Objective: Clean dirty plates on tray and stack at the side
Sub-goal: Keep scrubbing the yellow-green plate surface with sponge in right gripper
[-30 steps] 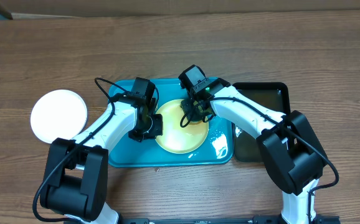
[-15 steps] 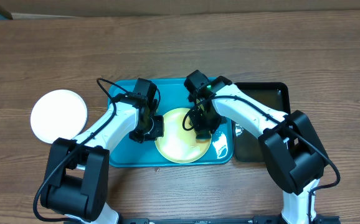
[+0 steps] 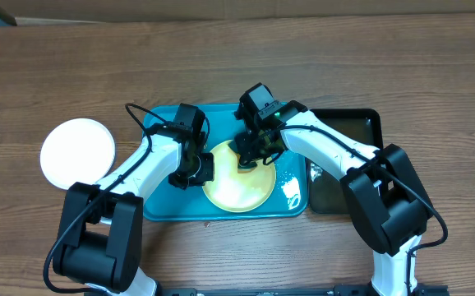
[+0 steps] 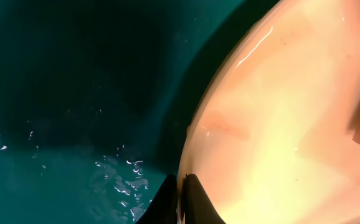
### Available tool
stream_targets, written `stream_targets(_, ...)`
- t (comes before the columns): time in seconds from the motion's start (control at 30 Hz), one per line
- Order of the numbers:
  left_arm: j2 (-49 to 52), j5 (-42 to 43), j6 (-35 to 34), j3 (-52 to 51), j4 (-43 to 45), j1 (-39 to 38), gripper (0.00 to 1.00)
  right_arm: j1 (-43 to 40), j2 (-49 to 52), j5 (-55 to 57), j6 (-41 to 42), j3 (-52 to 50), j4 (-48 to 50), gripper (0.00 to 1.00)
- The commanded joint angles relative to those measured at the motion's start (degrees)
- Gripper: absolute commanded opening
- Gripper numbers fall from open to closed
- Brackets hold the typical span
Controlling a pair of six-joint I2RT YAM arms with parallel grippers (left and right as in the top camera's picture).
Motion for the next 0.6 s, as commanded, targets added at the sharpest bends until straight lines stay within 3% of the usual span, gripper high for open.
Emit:
stream_targets(0.0, 0.5, -1.0, 0.2, -0.5, -0.4, -0.1, 0.04, -1.0, 0.0, 1.0, -0.1, 3.9, -2.7, 0.04)
stream_targets(0.27, 0.5, -1.0, 0.2, -0.5, -0.4, -0.1, 0.04, -4.4, -1.9, 9.5, -0.8, 7.1, -15.1, 0.04)
stream_targets(0.57, 0.5, -1.0, 0.2, -0.5, -0.3, -0.1, 0.04, -2.5, -1.7, 6.1, -2.7, 3.4, -15.9, 0.04)
